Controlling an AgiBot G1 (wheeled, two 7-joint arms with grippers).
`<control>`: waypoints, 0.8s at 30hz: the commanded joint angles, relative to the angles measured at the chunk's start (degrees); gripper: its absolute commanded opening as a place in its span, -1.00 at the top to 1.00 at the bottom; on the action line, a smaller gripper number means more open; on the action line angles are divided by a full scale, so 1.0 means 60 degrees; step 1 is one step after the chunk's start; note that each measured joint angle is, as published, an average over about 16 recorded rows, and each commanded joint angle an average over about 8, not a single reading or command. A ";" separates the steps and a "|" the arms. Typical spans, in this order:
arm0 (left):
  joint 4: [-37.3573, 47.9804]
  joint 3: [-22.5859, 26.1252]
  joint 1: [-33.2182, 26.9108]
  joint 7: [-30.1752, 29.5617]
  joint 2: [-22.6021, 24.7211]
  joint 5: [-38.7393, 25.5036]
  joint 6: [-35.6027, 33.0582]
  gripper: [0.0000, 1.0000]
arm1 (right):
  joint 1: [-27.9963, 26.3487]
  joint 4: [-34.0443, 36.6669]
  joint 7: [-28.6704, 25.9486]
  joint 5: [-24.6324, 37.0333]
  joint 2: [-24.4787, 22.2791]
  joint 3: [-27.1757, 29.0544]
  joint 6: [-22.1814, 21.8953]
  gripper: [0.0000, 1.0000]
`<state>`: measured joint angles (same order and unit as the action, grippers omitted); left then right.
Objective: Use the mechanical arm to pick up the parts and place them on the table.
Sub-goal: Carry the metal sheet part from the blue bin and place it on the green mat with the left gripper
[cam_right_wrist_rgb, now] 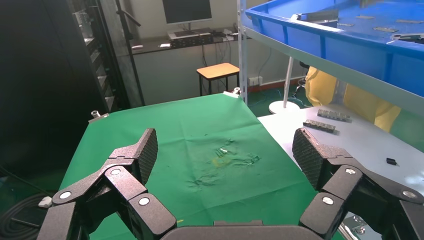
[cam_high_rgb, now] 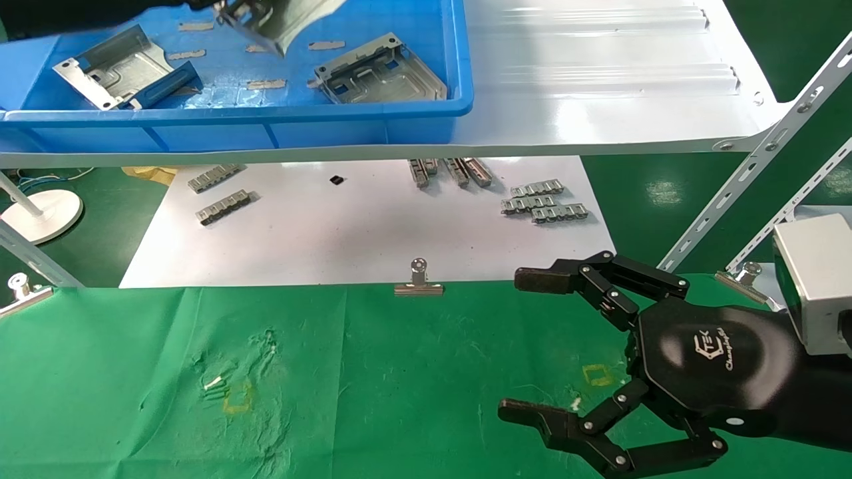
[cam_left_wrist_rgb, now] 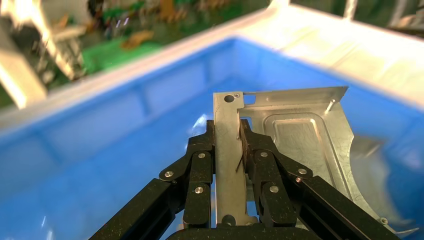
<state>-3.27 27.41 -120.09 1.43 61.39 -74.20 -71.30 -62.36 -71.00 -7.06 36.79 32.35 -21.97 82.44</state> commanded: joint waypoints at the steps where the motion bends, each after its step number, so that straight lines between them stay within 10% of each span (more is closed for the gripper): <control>1: -0.0124 -0.0163 0.0007 0.0236 -0.0096 0.0240 -0.0337 1.00 | 0.0000 0.0000 0.0000 0.0000 0.0000 0.0000 0.0000 -1.00; 11: -0.0765 -0.0137 0.0241 0.1494 -0.0626 0.0424 -0.3169 1.00 | 0.0000 0.0000 0.0000 0.0000 0.0000 0.0000 0.0000 -1.00; 24: -0.3813 0.0997 0.2089 0.2522 -0.2440 0.1503 -0.3453 1.00 | 0.0000 0.0000 0.0000 0.0000 0.0000 0.0000 0.0000 -1.00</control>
<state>-24.98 33.65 -107.82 16.66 47.00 -65.36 -91.87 -62.36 -71.00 -7.06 36.79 32.35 -21.98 82.44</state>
